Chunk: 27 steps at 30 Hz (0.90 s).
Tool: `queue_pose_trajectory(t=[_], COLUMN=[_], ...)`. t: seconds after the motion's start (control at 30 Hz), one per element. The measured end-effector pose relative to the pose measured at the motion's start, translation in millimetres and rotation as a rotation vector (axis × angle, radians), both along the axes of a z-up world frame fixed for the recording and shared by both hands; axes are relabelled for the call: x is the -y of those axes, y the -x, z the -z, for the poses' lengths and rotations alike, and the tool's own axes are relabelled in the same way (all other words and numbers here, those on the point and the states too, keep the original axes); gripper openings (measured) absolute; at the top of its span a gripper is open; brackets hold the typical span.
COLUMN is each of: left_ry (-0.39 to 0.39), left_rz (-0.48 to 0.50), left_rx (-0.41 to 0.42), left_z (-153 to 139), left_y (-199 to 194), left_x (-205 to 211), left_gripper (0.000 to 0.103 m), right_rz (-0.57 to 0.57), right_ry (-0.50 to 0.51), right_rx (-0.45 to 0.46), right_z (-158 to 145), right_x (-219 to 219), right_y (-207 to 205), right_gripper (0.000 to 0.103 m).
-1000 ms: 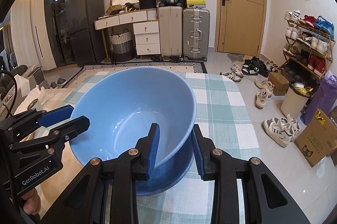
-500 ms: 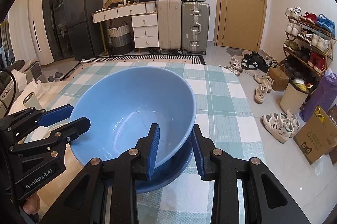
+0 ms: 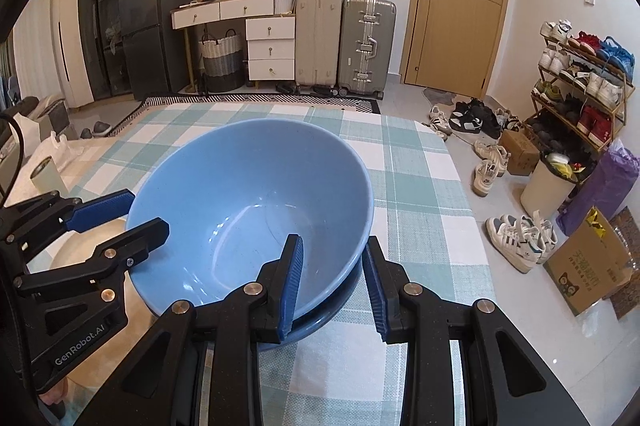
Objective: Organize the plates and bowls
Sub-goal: 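Lower the blue bowl into the nested bowls and open both tools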
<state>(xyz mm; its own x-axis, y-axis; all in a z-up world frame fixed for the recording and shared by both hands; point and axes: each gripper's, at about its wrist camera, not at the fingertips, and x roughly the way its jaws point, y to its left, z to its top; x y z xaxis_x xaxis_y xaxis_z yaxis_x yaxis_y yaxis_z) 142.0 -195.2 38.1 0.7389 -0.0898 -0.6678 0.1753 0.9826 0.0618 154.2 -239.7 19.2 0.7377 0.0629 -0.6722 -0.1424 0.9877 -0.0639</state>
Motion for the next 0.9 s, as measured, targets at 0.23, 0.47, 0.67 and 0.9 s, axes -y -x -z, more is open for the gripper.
queue_pose_trajectory(t=[0.23,0.47,0.67,0.9], left_ry=[0.001,-0.032,0.007,0.041], left_rz=[0.085,0.118,0.084,0.056], left_rx=[0.021,0.020,-0.010,-0.015], left_z=[1,4,8,9], left_y=[5,5,-6,-13], left_x=[12,29,16,-1], left_gripper=[0.035,0.031,0.033,0.055], right_rz=[-0.031,-0.019,-0.020,-0.024], right_ry=[0.005,0.001,-0.026,-0.053], right_rx=[0.001,-0.029,-0.024,-0.002], right_z=[4,9,11,5], right_x=[-3,1,11,16], right_y=[6,4,6,11], right_gripper=[0.031,0.032,0.033,0.050])
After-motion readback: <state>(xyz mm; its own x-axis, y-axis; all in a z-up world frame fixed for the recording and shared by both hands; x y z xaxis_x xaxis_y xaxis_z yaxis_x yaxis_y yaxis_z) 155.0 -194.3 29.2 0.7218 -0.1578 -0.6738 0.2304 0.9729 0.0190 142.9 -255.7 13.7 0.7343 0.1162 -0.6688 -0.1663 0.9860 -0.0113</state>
